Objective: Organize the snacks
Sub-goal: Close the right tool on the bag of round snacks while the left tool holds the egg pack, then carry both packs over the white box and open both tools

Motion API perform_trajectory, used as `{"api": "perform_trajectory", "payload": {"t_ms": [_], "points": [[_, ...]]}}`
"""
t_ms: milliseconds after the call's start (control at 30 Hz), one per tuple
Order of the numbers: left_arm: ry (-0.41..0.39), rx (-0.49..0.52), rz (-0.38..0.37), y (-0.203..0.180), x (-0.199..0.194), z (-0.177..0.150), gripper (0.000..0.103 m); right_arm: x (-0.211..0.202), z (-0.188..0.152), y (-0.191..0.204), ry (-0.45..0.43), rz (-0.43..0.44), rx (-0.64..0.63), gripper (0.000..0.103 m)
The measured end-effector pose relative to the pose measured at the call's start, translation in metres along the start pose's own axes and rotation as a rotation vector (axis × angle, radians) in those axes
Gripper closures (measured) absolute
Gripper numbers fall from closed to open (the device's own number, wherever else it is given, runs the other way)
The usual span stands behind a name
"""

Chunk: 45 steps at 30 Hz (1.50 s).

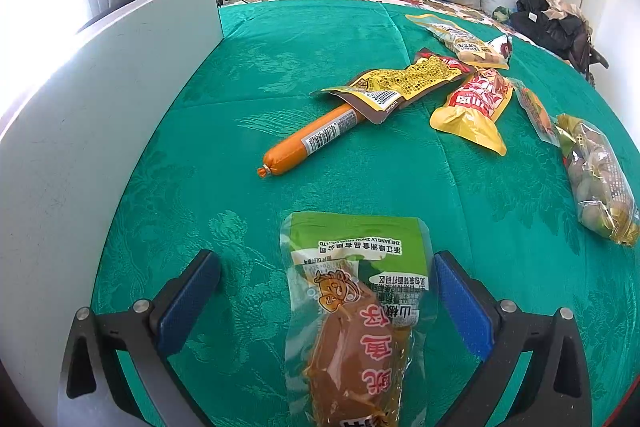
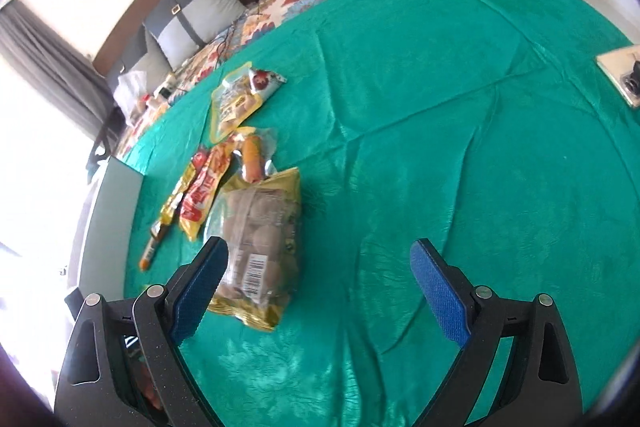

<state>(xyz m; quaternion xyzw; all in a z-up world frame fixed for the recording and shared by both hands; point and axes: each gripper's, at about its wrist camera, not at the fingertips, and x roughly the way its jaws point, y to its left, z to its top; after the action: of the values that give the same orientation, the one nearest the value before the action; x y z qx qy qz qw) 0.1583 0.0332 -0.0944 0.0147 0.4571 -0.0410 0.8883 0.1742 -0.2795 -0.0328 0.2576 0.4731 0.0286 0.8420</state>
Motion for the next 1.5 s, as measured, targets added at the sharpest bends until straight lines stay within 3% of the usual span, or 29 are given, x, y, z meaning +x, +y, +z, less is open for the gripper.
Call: {"api": "perform_trajectory", "payload": {"t_ms": [100,200,333,467,567,700,867,1000,1100,1200,1300,1333,1400,1433,1467,1500], "points": [[0.0,0.0,-0.001,0.0,0.0,0.0,0.0,0.026,0.006,0.05,0.053,-0.086,-0.111,0.009],[0.0,-0.001,0.0,0.0,0.0,0.0,0.0,0.056,0.002,0.089,0.114,-0.23,-0.254,0.009],[-0.001,-0.001,-0.001,0.0,0.0,0.0,0.0,0.08,-0.01,0.093,0.133,-0.378,-0.314,0.009],[0.0,-0.001,-0.001,0.0,0.001,0.0,0.0,0.082,-0.019,0.061,0.16,-0.34,-0.223,0.009],[-0.001,-0.002,-0.001,0.0,0.0,0.0,0.0,0.08,-0.024,0.042,0.136,-0.24,-0.18,0.007],[0.0,-0.002,-0.001,0.0,0.001,0.0,0.0,0.077,-0.03,0.04,0.081,-0.203,-0.252,0.007],[-0.001,-0.002,-0.001,0.0,0.001,0.0,0.0,0.082,-0.052,0.052,0.027,-0.273,-0.444,0.007],[0.0,-0.002,0.0,0.0,0.001,0.0,0.0,0.076,-0.058,0.051,-0.013,-0.239,-0.473,0.007],[0.018,0.008,0.0,-0.001,0.001,0.002,0.0,0.082,-0.048,0.055,0.084,-0.244,-0.488,0.007],[0.14,0.064,-0.036,-0.002,0.004,0.01,0.0,0.082,-0.037,0.058,0.244,-0.215,-0.497,0.009],[0.248,0.096,-0.052,-0.003,0.005,0.015,0.0,0.065,-0.019,0.062,0.241,-0.148,-0.466,0.008],[0.266,0.098,-0.054,-0.003,0.004,0.014,0.002,0.06,-0.013,0.062,0.231,-0.135,-0.449,0.008],[0.241,0.099,-0.058,-0.001,-0.006,0.013,0.025,0.058,-0.004,0.057,0.254,-0.093,-0.392,0.011],[0.236,0.1,-0.063,0.0,-0.011,0.013,0.038,0.059,-0.002,0.053,0.277,-0.097,-0.368,0.034],[0.246,0.086,-0.097,0.003,-0.014,0.011,0.046,0.057,0.0,0.05,0.286,-0.089,-0.35,0.04],[0.244,0.063,-0.137,0.007,-0.019,0.009,0.047,0.052,0.001,0.048,0.287,-0.084,-0.333,0.041]]}}
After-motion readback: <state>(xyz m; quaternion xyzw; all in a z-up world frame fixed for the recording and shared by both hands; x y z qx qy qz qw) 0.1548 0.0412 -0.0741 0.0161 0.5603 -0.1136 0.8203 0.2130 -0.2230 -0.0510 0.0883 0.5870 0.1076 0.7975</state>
